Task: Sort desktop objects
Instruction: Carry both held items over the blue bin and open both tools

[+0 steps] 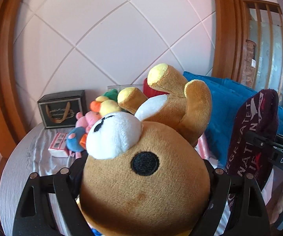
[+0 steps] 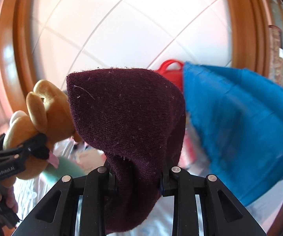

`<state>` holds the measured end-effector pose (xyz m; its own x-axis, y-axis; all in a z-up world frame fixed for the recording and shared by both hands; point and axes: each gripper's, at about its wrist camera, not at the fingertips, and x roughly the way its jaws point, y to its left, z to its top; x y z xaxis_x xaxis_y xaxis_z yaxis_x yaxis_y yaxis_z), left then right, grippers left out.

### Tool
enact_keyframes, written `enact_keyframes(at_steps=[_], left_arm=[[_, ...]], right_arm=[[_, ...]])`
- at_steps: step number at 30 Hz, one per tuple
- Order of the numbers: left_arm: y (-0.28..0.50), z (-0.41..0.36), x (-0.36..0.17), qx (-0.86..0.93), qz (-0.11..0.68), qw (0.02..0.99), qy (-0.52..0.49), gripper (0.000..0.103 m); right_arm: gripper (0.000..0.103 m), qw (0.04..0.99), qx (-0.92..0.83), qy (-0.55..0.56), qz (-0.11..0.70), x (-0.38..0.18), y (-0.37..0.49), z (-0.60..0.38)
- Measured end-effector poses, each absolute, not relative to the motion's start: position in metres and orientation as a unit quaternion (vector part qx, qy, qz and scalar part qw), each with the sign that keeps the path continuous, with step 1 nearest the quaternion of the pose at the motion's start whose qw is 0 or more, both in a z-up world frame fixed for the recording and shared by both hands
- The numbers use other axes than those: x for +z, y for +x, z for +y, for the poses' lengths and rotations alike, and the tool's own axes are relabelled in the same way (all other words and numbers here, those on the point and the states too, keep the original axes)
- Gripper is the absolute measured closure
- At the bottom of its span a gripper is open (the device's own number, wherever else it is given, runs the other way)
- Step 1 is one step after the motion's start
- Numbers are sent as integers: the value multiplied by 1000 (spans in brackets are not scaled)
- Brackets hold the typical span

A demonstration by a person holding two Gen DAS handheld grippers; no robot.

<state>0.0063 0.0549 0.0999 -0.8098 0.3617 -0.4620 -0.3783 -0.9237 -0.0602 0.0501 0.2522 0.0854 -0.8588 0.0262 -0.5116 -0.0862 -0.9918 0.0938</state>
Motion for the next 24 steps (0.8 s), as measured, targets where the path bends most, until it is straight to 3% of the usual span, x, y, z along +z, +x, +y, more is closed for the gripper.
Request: enact_keyframes(at_steps=[13,24], left_arm=[[-16,171,170,930,-2,297,-218,12],[-19,221,201,921,19,324,-216,10]], right_arm=[[76,93,975,-191,64,171,89,359],[76,107,977,-172,71,193,96,399]])
